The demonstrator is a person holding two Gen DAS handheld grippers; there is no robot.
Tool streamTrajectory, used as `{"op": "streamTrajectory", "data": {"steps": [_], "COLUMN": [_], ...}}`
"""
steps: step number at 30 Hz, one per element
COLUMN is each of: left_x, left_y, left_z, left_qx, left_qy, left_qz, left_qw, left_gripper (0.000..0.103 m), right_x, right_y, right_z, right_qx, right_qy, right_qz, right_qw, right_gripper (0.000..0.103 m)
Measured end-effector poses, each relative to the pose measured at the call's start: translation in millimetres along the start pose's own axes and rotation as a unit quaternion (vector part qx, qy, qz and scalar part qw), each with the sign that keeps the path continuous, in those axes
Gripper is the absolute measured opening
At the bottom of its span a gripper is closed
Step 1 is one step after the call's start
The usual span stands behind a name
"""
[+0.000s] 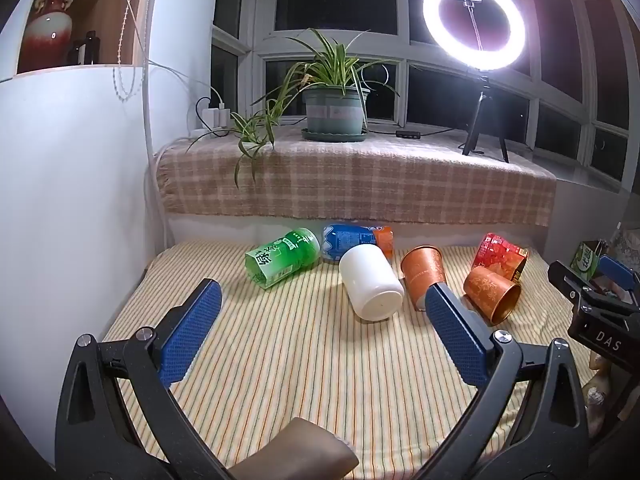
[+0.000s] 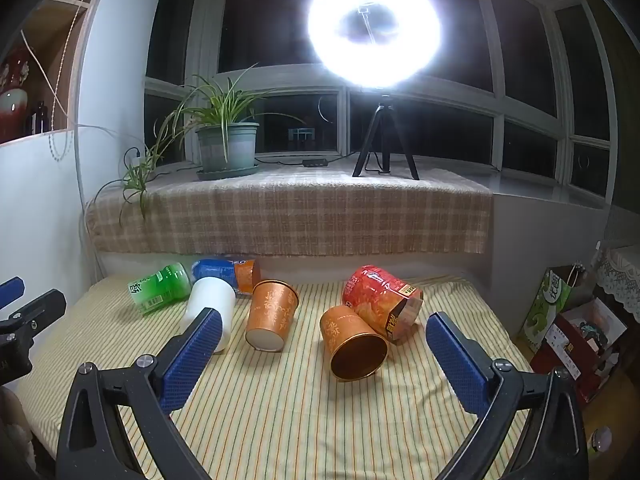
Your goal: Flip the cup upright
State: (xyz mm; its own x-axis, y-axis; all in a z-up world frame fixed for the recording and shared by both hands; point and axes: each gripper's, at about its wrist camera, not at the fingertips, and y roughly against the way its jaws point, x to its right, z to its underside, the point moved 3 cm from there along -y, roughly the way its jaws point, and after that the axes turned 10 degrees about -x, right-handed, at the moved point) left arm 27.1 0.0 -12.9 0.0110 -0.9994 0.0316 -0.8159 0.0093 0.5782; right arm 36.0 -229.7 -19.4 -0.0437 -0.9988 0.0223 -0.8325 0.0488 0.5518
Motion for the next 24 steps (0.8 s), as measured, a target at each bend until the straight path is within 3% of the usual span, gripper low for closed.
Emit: {"op": "streamTrajectory", "data": {"steps": [24], "left_x": [-3.9], "left_y": [2.9], "left_z": [-3.1], "left_qx": [0.005], "left_qy": [0.003], "left_qz": [-0.001], "left_qw": [1.0000], "left_gripper": [0.103], "right_x": [-1.5], "right_y": [0.7], "right_z": [-1.9], "right_qx": [0.001], "right_qy": [0.004], "right_qz": [0.000], "right_qw": [1.000], "right_gripper": [0.103]}}
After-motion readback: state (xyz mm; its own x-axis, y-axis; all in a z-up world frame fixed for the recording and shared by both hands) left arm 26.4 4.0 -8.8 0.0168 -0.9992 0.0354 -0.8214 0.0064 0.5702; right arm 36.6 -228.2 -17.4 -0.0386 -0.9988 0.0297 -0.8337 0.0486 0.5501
